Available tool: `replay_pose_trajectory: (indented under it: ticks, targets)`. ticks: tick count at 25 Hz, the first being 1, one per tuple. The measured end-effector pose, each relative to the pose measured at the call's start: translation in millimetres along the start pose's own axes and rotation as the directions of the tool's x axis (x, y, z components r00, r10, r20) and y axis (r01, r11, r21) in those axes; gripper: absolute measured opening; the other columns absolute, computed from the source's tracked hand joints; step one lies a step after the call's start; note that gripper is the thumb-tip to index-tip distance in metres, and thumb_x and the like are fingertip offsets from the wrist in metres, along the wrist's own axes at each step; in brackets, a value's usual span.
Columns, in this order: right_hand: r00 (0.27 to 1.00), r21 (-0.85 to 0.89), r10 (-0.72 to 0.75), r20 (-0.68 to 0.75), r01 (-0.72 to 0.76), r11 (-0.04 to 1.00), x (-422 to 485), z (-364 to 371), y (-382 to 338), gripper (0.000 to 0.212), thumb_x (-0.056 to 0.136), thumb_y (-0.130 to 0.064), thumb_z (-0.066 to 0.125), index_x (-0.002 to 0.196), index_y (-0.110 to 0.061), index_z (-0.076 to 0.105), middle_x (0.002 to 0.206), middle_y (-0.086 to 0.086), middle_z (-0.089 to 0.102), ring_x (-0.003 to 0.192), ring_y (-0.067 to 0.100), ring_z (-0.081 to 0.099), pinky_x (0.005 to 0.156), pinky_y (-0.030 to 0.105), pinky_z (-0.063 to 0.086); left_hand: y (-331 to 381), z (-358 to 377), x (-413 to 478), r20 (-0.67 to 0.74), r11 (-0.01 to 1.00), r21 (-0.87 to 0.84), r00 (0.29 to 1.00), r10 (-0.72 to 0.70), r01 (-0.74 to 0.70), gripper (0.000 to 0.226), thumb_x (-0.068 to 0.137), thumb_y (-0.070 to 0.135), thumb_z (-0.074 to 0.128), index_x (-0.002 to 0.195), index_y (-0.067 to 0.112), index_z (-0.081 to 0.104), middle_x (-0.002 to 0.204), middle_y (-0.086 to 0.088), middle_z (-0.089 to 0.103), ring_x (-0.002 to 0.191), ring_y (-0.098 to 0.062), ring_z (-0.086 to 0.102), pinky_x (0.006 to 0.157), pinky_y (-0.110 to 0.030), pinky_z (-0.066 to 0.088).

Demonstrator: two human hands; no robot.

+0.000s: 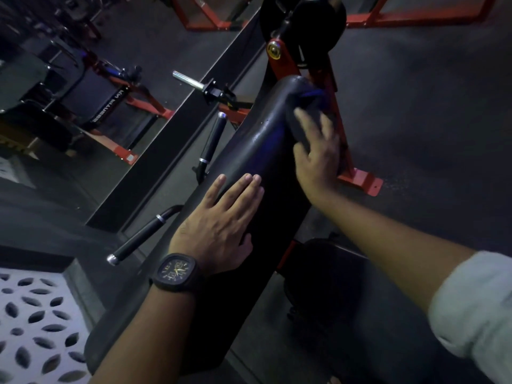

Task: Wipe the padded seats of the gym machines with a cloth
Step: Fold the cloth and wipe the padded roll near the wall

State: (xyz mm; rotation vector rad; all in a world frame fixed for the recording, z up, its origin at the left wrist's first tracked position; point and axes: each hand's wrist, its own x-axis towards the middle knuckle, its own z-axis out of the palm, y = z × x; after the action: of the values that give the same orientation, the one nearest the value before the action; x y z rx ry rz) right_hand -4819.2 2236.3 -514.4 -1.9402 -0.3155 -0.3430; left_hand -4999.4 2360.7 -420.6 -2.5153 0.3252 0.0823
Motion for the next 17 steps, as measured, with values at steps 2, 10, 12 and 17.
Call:
replay_pose_trajectory:
  ticks: [2,10,12,17]
  targets:
    - [0.939,-0.05,-0.328,0.103,0.334,0.941,-7,-7,18,0.061,0.081,-0.013,0.057,0.14,-0.028,0.057,0.145,0.013,0.05,0.12,0.038,0.05,0.1,0.036,0.039,-1,0,1,-0.009,1.0,0.001,1.0,-0.004,0.004,0.081,0.083,0.043,0.046,0.154,0.003,0.039,0.165,-0.015,0.028,0.154,-0.028,0.024,0.125,-0.054,0.011]
    - [1.0,0.012,0.01,0.007,-0.01,1.0,6,2,3,0.063,0.086,-0.007,0.055,0.145,-0.027,0.052,0.148,0.012,0.048,0.127,0.033,0.05,0.096,0.022,0.034,-1,1,0,-0.013,1.0,-0.012,1.0,-0.001,0.001,0.082,0.082,0.042,0.048,0.153,0.003,0.04,0.165,-0.014,0.028,0.153,-0.028,0.025,0.125,-0.055,0.013]
    - [0.999,0.0,-0.052,0.007,0.052,0.999,35,-3,15,0.06,0.086,-0.01,0.053,0.144,-0.027,0.053,0.147,0.01,0.048,0.127,0.032,0.05,0.094,0.022,0.034,-1,2,2,-0.019,1.0,-0.009,1.0,0.001,-0.001,0.082,0.082,0.042,0.049,0.154,0.003,0.039,0.165,-0.014,0.027,0.154,-0.028,0.024,0.125,-0.054,0.011]
    - [0.905,0.165,0.41,0.109,-0.424,0.891,-13,10,44,0.064,0.094,-0.004,0.055,0.153,-0.021,0.039,0.152,0.009,0.041,0.137,0.024,0.044,0.108,0.021,0.033,0,-2,0,0.008,1.0,-0.001,1.0,0.003,-0.003,0.084,0.082,0.041,0.053,0.155,0.003,0.037,0.166,-0.014,0.026,0.154,-0.028,0.022,0.126,-0.054,0.009]
